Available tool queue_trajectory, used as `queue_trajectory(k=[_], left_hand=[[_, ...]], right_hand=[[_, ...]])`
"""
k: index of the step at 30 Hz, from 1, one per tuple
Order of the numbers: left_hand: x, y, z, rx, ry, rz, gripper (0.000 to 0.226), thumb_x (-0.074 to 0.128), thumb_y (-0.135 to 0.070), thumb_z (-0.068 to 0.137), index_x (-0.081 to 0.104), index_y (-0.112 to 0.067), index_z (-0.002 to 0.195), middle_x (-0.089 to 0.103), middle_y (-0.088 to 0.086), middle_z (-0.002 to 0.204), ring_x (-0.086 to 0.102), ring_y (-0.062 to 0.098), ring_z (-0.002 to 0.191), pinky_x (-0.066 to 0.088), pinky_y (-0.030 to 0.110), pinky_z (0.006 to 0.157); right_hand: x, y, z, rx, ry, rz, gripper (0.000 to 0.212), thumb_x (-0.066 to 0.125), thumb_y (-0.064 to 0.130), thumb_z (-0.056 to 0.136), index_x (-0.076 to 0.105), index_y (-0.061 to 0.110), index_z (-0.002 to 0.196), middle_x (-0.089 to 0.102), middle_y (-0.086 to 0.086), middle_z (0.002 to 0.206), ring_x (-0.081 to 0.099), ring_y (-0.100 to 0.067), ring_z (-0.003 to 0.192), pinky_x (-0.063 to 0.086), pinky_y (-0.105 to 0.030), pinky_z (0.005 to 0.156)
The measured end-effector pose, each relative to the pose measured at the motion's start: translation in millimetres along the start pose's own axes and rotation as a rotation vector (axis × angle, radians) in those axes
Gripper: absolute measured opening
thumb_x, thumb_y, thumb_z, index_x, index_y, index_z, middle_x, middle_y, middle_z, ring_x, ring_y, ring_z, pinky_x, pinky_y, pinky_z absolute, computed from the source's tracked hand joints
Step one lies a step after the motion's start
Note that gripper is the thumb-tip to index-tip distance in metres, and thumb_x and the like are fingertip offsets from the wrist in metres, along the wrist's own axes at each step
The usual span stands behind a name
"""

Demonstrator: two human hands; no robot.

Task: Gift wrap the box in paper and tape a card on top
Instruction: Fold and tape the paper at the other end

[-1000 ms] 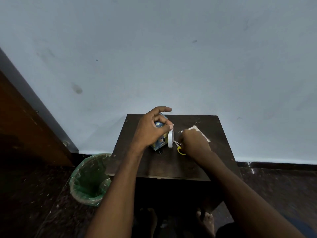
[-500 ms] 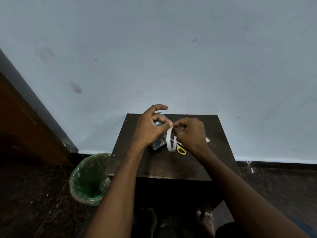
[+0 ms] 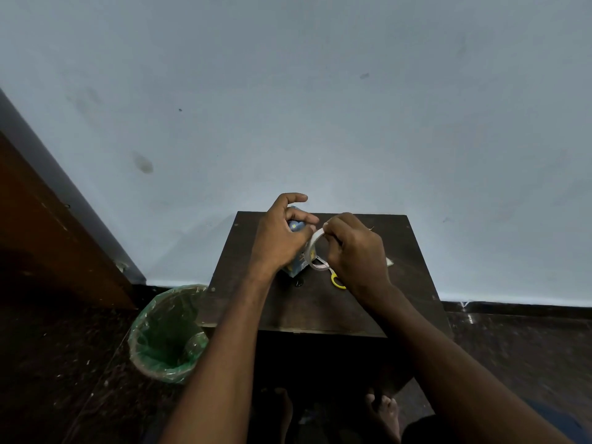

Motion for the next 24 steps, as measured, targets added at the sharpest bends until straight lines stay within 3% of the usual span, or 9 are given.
queue_trajectory(k=[5, 8, 10, 13, 16, 18, 21, 24], left_hand=[[1, -1, -2, 0.036, 0.020, -0.011, 0.055, 0.078, 0.000, 0.085, 0.061, -0.027, 0.130, 0.081, -0.012, 0.101, 0.074, 0.003, 0.101, 0.059, 0.031, 0.095], [-4, -3, -2, 0.076, 0.021, -0.014, 0.060, 0.083, 0.003, 0.083, 0.061, -0.025, 0.131, 0.077, -0.010, 0.117, 0.074, 0.004, 0.103, 0.060, 0.029, 0.095], [-9, -4, -2, 0.081, 0.018, 0.020, 0.065, 0.086, 0.003, 0.081, 0.061, -0.023, 0.135, 0.072, -0.007, 0.127, 0.072, -0.004, 0.100, 0.059, 0.019, 0.086], [-14, 0, -2, 0.062, 0.037, 0.025, 0.071, 0.089, 0.001, 0.079, 0.059, -0.024, 0.138, 0.074, 0.000, 0.116, 0.066, -0.009, 0.088, 0.049, 0.008, 0.074], [-19, 8, -1, 0.073, 0.061, 0.011, 0.077, 0.094, -0.003, 0.075, 0.057, -0.027, 0.138, 0.073, 0.003, 0.114, 0.062, -0.006, 0.085, 0.049, 0.012, 0.074], [-20, 11, 1, 0.071, 0.088, -0.011, 0.079, 0.096, -0.005, 0.074, 0.057, -0.029, 0.138, 0.075, 0.002, 0.109, 0.063, -0.001, 0.084, 0.052, 0.017, 0.078], [-20, 15, 3, 0.084, 0.112, -0.072, 0.079, 0.097, -0.003, 0.072, 0.058, -0.032, 0.135, 0.076, -0.004, 0.109, 0.071, 0.014, 0.093, 0.056, 0.027, 0.083], [-20, 14, 2, 0.100, 0.111, -0.077, 0.070, 0.095, -0.003, 0.074, 0.062, -0.028, 0.131, 0.077, -0.005, 0.108, 0.073, 0.021, 0.097, 0.058, 0.032, 0.085]], right_hand=[[19, -22, 2, 0.114, 0.189, -0.070, 0.010, 0.063, -0.002, 0.079, 0.059, 0.006, 0.075, 0.061, -0.008, 0.078, 0.056, -0.036, 0.064, 0.043, -0.039, 0.054], [41, -46, -3, 0.191, 0.356, -0.142, 0.008, 0.059, -0.002, 0.080, 0.061, 0.007, 0.080, 0.061, -0.010, 0.085, 0.058, -0.037, 0.075, 0.036, -0.038, 0.060], [54, -53, -9, 0.208, 0.446, -0.173, 0.014, 0.060, -0.001, 0.081, 0.067, 0.007, 0.090, 0.064, -0.009, 0.093, 0.062, -0.035, 0.084, 0.043, -0.038, 0.064], [67, -56, -16, 0.232, 0.541, -0.177, 0.026, 0.067, 0.003, 0.082, 0.072, 0.011, 0.106, 0.069, -0.008, 0.107, 0.067, -0.032, 0.099, 0.057, -0.043, 0.079], [53, -48, -4, 0.310, 0.349, -0.011, 0.022, 0.066, 0.013, 0.084, 0.076, 0.019, 0.102, 0.076, 0.001, 0.102, 0.070, -0.024, 0.096, 0.057, -0.036, 0.079], [38, -36, 6, 0.325, 0.183, 0.237, 0.028, 0.069, 0.013, 0.085, 0.078, 0.020, 0.111, 0.076, 0.006, 0.106, 0.070, -0.011, 0.095, 0.055, -0.025, 0.080], [30, -13, 17, 0.247, 0.161, 0.514, 0.040, 0.074, 0.005, 0.085, 0.073, 0.016, 0.124, 0.074, 0.007, 0.118, 0.069, -0.004, 0.104, 0.055, -0.017, 0.084], [32, -3, 15, 0.220, 0.194, 0.517, 0.041, 0.077, 0.004, 0.083, 0.073, 0.016, 0.123, 0.076, 0.011, 0.114, 0.069, 0.001, 0.108, 0.056, -0.019, 0.088]])
Point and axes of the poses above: each hand's wrist, its own z-axis towards the middle knuckle, its own x-axis out of the palm, y = z × x, the point moved 10 cm from there along z, towards the middle knuckle
